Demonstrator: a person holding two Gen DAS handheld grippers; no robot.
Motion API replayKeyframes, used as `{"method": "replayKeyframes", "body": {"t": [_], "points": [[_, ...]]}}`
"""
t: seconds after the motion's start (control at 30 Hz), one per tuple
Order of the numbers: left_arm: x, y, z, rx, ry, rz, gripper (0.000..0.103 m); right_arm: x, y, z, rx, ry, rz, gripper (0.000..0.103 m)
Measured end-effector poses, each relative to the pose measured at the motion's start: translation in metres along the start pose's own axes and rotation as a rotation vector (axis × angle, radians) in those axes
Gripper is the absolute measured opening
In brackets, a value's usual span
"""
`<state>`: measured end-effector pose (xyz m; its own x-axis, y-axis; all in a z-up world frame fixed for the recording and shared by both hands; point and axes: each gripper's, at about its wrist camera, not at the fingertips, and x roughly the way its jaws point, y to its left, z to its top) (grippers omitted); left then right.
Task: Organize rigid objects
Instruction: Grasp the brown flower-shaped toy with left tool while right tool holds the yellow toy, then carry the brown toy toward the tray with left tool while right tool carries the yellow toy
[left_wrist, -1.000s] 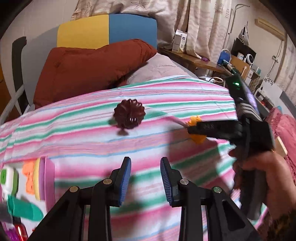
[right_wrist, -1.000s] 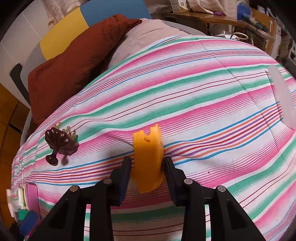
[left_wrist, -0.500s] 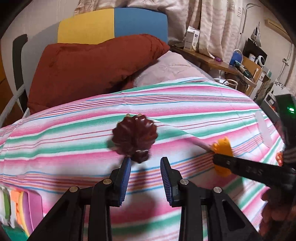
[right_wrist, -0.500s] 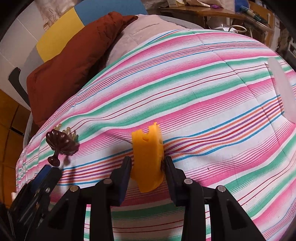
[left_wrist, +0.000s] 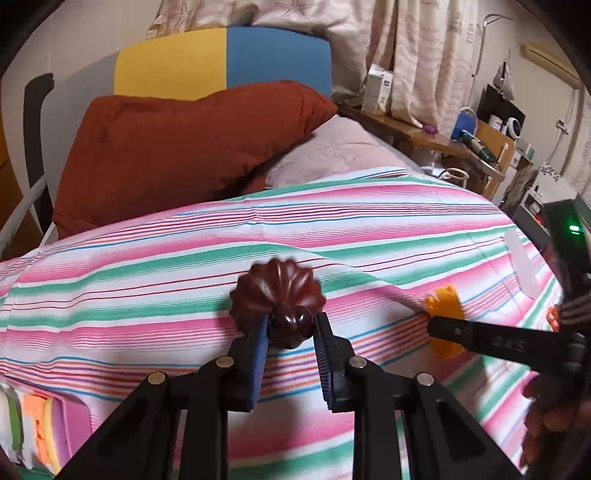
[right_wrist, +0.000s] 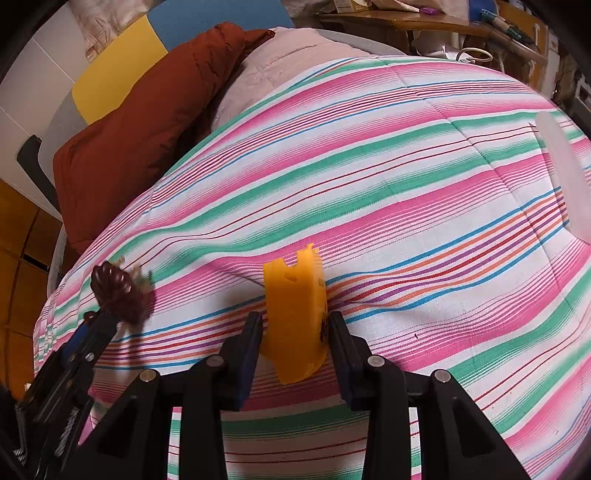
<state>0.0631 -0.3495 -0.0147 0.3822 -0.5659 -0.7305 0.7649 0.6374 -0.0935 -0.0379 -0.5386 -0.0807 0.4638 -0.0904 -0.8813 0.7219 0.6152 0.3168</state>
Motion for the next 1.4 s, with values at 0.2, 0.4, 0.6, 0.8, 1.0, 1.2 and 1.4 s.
{"method": "replayKeyframes", "body": {"t": [0.2, 0.4, 0.6, 0.8, 1.0, 1.2, 1.4], "points": [[-0.007, 0.002, -0.004, 0.012, 0.002, -0.001, 0.024, 0.001, 0.002, -0.002, -0.003, -0.003, -0.002, 0.037], [-0.009, 0.005, -0.011, 0.004, 0.006, 0.03, 0.024, 0.001, 0.001, -0.002, 0.003, 0.002, 0.0, 0.037], [-0.01, 0.002, -0.021, 0.003, 0.039, 0.024, 0.026, 0.0, 0.0, -0.002, 0.007, 0.012, -0.001, 0.037], [-0.016, 0.0, -0.024, -0.008, 0.035, 0.015, 0.022, 0.0, 0.001, -0.004, 0.008, 0.01, 0.001, 0.037], [-0.043, 0.0, -0.041, -0.008, 0.021, 0.004, 0.017, -0.001, 0.002, -0.004, -0.002, 0.008, -0.006, 0.037], [-0.072, 0.0, -0.063, 0.007, 0.008, -0.022, 0.017, -0.002, 0.002, -0.006, -0.007, -0.002, -0.002, 0.037], [-0.112, 0.006, -0.086, 0.007, -0.034, -0.035, 0.016, -0.003, 0.004, -0.008, -0.037, -0.011, -0.014, 0.037]]}}
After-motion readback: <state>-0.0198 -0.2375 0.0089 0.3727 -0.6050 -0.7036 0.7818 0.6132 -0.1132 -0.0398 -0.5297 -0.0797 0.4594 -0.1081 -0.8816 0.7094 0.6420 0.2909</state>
